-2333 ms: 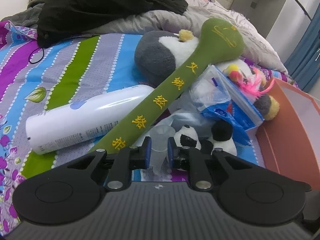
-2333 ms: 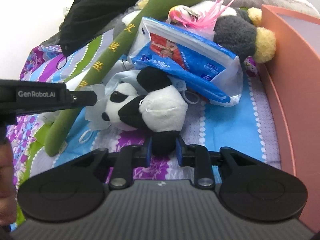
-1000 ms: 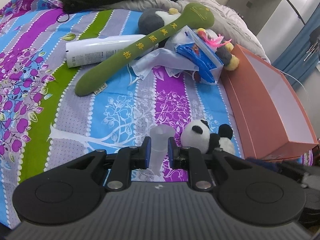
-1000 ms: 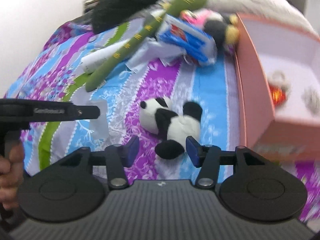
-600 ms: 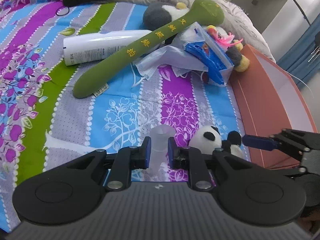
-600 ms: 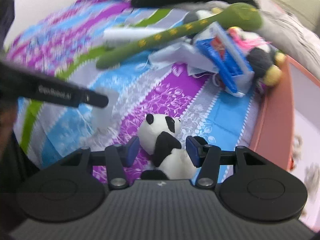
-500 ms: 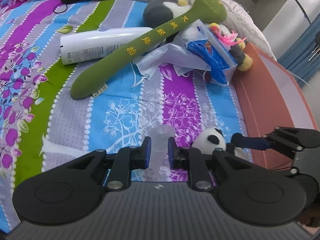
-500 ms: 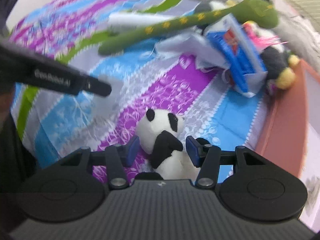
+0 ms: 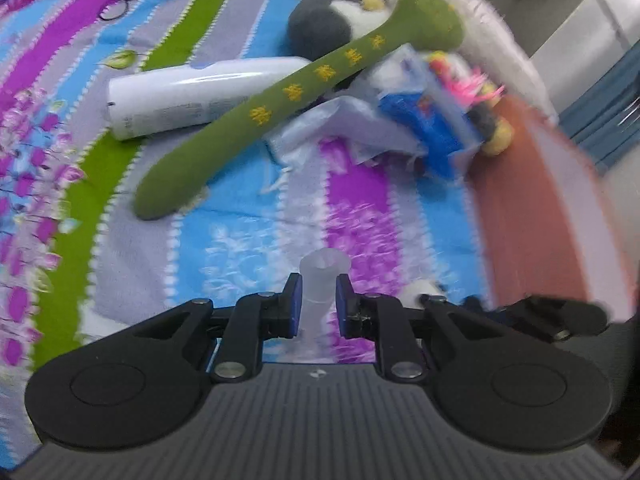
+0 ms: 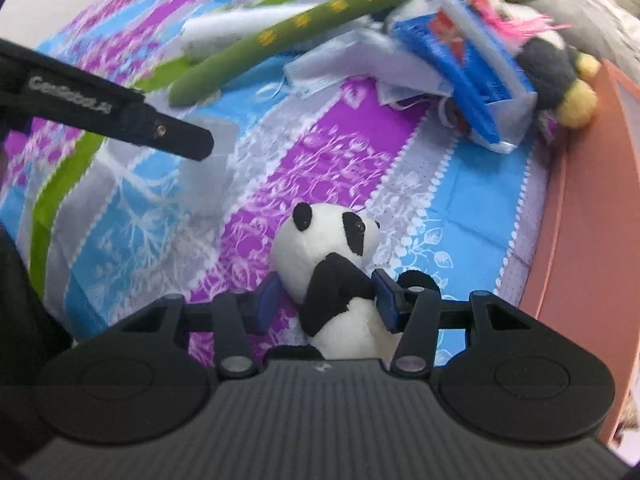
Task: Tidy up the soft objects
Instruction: 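Lift the panda plush with the right tool while the left tool lifts the clear cup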
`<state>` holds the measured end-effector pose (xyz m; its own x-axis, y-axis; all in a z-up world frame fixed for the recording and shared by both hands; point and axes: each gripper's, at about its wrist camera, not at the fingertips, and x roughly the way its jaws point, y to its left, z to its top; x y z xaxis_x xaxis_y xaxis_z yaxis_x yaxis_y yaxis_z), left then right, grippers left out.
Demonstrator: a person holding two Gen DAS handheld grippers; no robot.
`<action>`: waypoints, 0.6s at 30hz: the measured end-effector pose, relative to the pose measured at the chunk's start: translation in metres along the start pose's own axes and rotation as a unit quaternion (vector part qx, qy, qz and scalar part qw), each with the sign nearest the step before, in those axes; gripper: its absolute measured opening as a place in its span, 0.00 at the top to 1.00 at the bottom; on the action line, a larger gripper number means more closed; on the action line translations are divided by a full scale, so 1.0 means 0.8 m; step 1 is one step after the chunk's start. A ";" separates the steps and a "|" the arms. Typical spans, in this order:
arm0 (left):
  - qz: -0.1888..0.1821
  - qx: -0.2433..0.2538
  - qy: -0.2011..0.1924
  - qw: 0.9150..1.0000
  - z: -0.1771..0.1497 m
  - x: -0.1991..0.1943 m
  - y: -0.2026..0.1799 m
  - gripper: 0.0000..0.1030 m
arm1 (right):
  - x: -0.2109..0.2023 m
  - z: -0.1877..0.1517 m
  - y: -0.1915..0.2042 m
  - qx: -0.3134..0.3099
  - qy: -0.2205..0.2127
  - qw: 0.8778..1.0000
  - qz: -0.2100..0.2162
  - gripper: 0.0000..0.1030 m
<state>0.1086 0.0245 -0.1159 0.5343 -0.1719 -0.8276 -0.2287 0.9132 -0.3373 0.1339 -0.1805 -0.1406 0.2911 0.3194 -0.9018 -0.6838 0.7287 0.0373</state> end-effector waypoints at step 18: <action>0.014 0.036 -0.087 0.995 -0.056 -0.065 -0.023 0.80 | -0.057 -0.053 0.021 0.112 -0.104 0.988 -0.018 0.51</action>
<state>0.0489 0.0001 -0.0866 0.6624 -0.0846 -0.7443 -0.1904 0.9419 -0.2766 0.0811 -0.2086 -0.1173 0.4595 0.3922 -0.7969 -0.5127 0.8498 0.1226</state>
